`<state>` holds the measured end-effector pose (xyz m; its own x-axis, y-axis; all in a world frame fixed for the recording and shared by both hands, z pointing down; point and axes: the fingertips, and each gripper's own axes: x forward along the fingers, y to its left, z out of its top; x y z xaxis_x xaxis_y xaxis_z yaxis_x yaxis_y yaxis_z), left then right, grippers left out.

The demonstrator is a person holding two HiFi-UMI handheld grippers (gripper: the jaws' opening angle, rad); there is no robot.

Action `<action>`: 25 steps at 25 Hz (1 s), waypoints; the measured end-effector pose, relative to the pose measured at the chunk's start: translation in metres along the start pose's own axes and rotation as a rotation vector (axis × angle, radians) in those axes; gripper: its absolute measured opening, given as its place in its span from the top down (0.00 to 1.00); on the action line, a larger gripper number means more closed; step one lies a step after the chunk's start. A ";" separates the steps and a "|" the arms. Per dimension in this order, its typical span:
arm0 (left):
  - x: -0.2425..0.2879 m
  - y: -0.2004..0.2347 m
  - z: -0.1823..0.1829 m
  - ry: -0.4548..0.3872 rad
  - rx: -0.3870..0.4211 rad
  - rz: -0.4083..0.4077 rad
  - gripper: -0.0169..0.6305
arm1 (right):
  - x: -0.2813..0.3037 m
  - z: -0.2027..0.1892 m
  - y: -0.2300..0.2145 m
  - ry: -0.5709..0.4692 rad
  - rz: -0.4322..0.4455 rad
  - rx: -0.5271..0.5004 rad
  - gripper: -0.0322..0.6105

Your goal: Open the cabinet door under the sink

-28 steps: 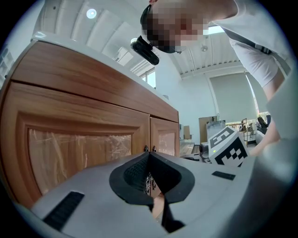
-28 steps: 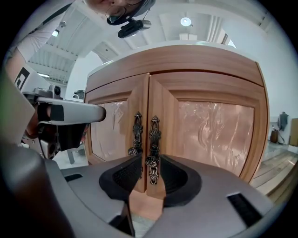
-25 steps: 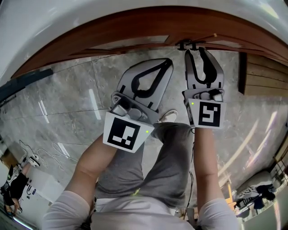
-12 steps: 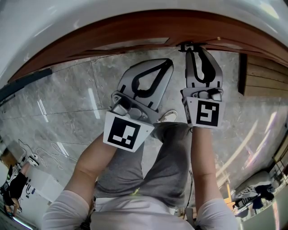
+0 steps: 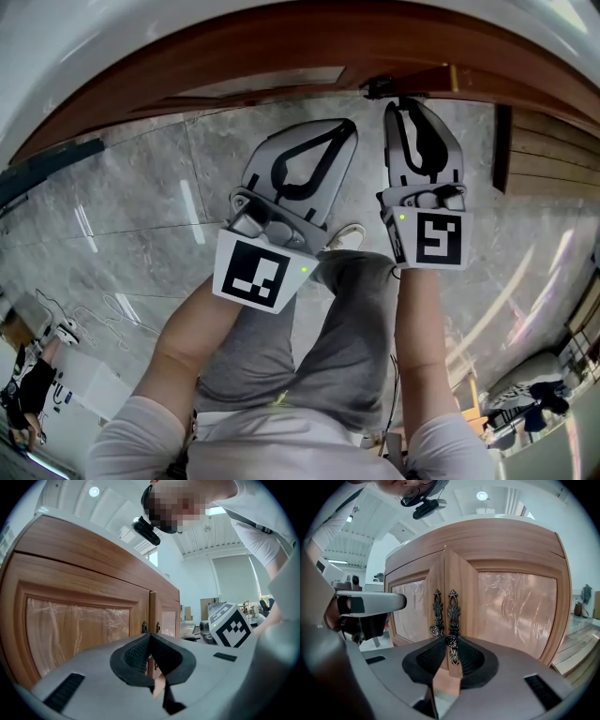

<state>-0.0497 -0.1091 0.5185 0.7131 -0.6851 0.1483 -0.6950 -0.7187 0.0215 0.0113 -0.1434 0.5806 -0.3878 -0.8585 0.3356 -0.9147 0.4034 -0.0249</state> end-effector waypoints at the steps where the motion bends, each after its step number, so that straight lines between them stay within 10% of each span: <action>1: 0.001 -0.003 0.001 0.000 0.000 0.000 0.96 | -0.004 -0.003 -0.001 0.014 0.008 0.004 0.80; 25: 0.052 -0.032 -0.016 0.010 0.022 -0.003 0.96 | -0.054 -0.015 0.000 -0.001 0.107 0.018 0.80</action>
<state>0.0082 -0.1196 0.5412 0.7144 -0.6816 0.1580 -0.6903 -0.7235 0.0001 0.0335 -0.0921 0.5770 -0.4838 -0.8110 0.3291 -0.8698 0.4873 -0.0777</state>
